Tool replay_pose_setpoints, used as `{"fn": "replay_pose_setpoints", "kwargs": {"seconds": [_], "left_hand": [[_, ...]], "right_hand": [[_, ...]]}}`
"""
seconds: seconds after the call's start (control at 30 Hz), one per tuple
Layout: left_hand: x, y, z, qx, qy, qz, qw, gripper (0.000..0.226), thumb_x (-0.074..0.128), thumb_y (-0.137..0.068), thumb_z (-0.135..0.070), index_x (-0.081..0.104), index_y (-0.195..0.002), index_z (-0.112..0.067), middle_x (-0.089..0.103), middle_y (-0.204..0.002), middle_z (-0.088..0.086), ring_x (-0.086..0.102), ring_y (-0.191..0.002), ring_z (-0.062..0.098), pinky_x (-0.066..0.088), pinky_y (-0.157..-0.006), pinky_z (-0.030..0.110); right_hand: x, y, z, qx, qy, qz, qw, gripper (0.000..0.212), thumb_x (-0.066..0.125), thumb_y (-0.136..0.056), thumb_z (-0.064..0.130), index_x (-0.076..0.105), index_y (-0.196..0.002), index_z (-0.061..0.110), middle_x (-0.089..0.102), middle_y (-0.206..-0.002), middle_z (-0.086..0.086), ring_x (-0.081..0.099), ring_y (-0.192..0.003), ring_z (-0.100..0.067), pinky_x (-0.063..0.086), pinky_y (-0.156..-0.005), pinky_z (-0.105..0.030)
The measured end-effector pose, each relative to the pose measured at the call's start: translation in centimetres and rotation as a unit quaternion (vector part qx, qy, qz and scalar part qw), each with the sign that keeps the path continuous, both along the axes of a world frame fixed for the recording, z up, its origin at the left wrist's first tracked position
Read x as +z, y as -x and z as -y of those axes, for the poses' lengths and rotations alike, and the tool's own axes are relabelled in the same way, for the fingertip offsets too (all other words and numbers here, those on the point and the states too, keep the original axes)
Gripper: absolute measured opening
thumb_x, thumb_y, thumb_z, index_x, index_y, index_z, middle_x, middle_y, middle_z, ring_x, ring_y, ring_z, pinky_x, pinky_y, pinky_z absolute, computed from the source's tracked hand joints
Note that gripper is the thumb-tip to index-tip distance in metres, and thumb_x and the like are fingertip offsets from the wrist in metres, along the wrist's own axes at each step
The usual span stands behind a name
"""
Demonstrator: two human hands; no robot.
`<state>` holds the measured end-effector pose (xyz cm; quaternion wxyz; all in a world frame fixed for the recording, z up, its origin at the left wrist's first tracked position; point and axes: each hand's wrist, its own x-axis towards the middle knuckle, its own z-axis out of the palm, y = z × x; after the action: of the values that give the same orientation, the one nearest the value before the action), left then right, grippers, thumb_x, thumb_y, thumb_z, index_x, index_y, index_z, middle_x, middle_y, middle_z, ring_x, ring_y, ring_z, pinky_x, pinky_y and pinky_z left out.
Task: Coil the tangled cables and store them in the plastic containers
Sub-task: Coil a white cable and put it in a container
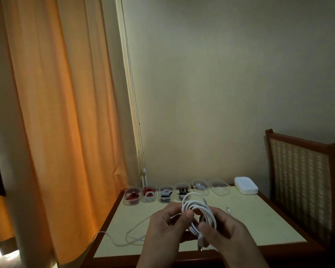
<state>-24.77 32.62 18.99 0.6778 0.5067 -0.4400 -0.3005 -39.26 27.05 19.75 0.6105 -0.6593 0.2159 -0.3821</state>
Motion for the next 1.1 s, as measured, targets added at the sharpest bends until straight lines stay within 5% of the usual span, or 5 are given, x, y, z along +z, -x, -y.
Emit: {"fn": "replay_pose_setpoints", "kwargs": {"seconds": [0.1, 0.23, 0.47, 0.83, 1.1], "left_hand": [[0.1, 0.2, 0.1, 0.017, 0.011, 0.014, 1.0, 0.015, 0.067, -0.095, -0.009, 0.081, -0.093, -0.014, 0.072, -0.094, 0.021, 0.075, -0.086, 0.028, 0.062, -0.071, 0.031], [0.1, 0.0, 0.2, 0.036, 0.016, 0.006, 0.999, 0.015, 0.066, -0.095, -0.007, 0.08, -0.091, -0.011, 0.07, -0.089, 0.024, 0.075, -0.081, 0.027, 0.062, -0.071, 0.03], [0.1, -0.4, 0.1, 0.038, 0.011, -0.022, 0.999, 0.015, 0.061, -0.098, -0.007, 0.074, -0.1, -0.002, 0.072, -0.085, 0.025, 0.074, -0.087, 0.038, 0.063, -0.073, 0.032], [0.0, -0.7, -0.2, 0.001, -0.043, -0.037, 0.998, 0.015, 0.058, -0.101, -0.004, 0.072, -0.107, -0.002, 0.07, -0.095, 0.029, 0.074, -0.087, 0.039, 0.064, -0.074, 0.039], [0.1, -0.3, 0.1, -0.023, -0.039, -0.084, 0.995, 0.023, 0.053, -0.103, -0.009, 0.074, -0.112, -0.004, 0.063, -0.085, 0.026, 0.069, -0.079, 0.037, 0.063, -0.076, 0.043]], "right_hand": [[-1.1, -0.5, 0.0, -0.091, 0.067, -0.016, 0.993, 0.041, 0.084, -0.077, 0.004, 0.074, -0.101, 0.037, 0.073, -0.086, 0.006, 0.07, -0.082, -0.007, 0.056, -0.068, -0.018], [-2.1, -1.3, 0.6, -0.212, 0.235, -0.072, 0.946, 0.056, 0.084, -0.079, 0.008, 0.06, -0.112, 0.048, 0.061, -0.101, 0.022, 0.063, -0.092, 0.001, 0.054, -0.067, -0.017], [-3.5, 0.1, 3.9, -0.304, 0.468, -0.123, 0.821, 0.045, 0.085, -0.065, -0.014, 0.079, -0.097, 0.017, 0.066, -0.083, 0.011, 0.058, -0.081, -0.003, 0.041, -0.074, -0.004], [-3.7, 0.7, 6.3, -0.447, 0.407, -0.06, 0.794, 0.032, 0.078, -0.074, -0.013, 0.078, -0.096, 0.01, 0.072, -0.089, -0.002, 0.05, -0.088, 0.006, 0.03, -0.086, 0.007], [-5.0, -0.2, 5.9, -0.302, 0.405, -0.072, 0.86, 0.026, 0.069, -0.093, 0.017, 0.072, -0.113, 0.033, 0.065, -0.087, 0.024, 0.067, -0.077, -0.001, 0.048, -0.063, -0.009]]}}
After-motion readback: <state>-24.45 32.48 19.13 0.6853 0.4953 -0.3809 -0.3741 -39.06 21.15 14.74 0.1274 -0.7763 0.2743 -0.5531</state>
